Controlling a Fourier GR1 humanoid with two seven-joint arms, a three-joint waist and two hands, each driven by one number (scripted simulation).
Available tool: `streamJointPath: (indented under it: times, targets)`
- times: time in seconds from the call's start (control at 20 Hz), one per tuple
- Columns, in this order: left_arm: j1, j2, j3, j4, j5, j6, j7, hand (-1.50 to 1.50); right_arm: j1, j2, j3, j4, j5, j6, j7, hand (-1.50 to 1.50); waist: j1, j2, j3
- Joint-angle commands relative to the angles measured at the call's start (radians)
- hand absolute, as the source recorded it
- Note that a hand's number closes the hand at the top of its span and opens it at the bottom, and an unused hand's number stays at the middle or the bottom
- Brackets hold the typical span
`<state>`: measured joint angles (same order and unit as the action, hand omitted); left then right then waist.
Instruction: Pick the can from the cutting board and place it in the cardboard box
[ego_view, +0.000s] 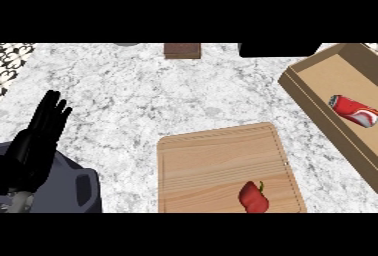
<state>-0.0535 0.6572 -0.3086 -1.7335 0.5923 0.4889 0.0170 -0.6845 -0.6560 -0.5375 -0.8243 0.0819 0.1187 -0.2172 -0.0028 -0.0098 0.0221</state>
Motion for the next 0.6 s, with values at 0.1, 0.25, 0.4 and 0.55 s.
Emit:
streamJointPath:
  times: [0.1,0.25,0.4,0.55]
  targets:
    - [-0.025,-0.084,-0.016,0.051,-0.004,0.001,-0.008,0.0,0.09,-0.049,-0.101,0.073,-0.091,0.064,-0.103,-1.5,-0.004,0.013,-0.021]
    - [-0.026,-0.091,-0.022,0.033,-0.015,0.016,-0.014,0.0,0.072,-0.118,-0.15,0.145,-0.121,0.09,-0.149,-1.5,0.005,0.015,-0.02]
    - [-0.062,-0.108,-0.028,0.099,-0.011,-0.008,-0.015,0.0,0.061,-0.141,-0.14,0.212,-0.108,0.1,-0.178,-1.5,0.005,0.018,-0.021]
    - [-0.063,-0.093,-0.003,0.104,0.0,-0.04,-0.042,0.0,0.11,-0.178,-0.157,0.253,-0.121,0.154,-0.231,-1.5,0.005,0.019,-0.021]
